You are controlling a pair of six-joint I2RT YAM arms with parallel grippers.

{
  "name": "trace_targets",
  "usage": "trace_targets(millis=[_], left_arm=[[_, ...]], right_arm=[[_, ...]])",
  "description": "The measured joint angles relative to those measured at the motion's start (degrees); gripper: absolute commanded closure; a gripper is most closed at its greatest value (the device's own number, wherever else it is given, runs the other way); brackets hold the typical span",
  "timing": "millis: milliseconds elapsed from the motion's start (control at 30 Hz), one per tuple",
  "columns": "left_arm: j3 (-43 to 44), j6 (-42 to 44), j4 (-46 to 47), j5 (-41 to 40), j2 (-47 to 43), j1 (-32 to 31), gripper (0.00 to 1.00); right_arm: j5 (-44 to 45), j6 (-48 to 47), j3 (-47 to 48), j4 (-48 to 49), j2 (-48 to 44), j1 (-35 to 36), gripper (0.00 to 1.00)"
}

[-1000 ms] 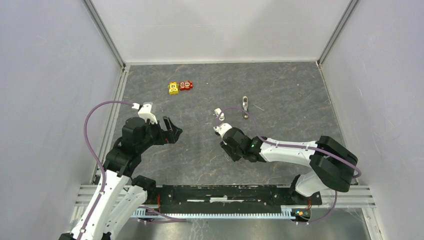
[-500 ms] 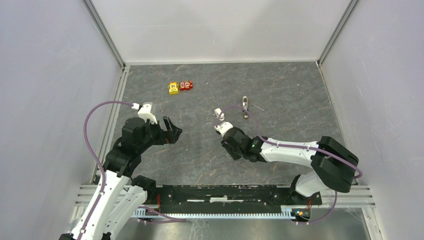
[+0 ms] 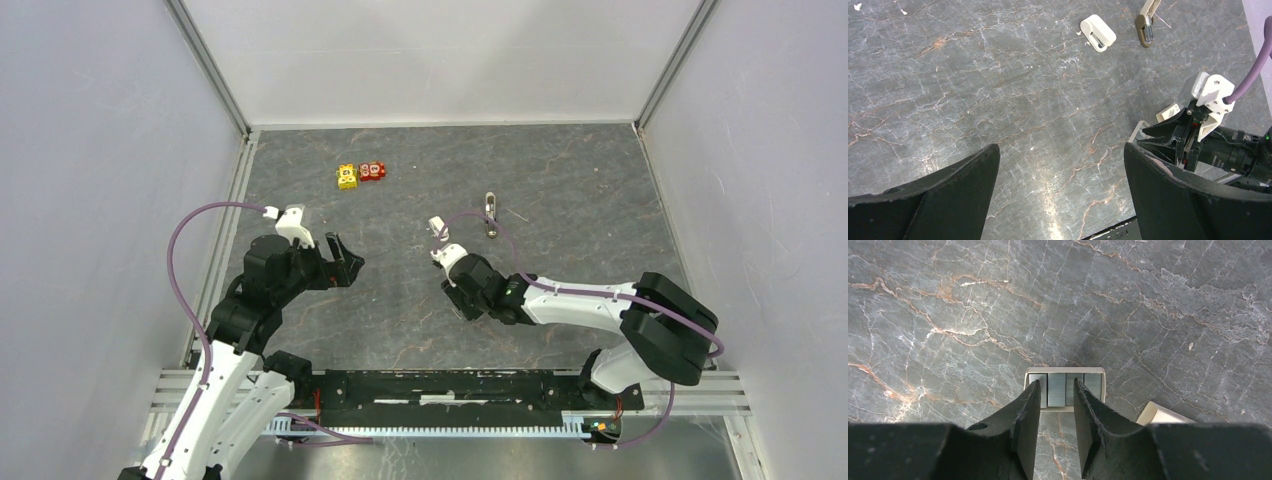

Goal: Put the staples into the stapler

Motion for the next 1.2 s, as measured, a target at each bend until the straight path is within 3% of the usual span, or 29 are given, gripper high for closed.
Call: trace_targets(millis=[200,667,1033,1200], left_arm=[[0.0,0.0,0.0,-0.3,0.0,0.0,0.00],[0.0,0.0,0.0,-1.2,0.0,0.0,0.00],[0.0,0.0,0.0,-1.3,0.3,0.0,0.00],[0.0,0.0,0.0,-1.4,0.3,0.0,0.00]], right_arm=[[-2.5,0.8,-2.0,3.2,-0.9,-1.8,0.60],[-7.3,2.7,-4.4,6.9,-2.0,-4.0,0.78],[-7.3,3.0,-5.3,6.0,-6.0,-4.3,0.80],[-5.4,1.7,-5.3,5.6,-6.7,-4.3,0.73]])
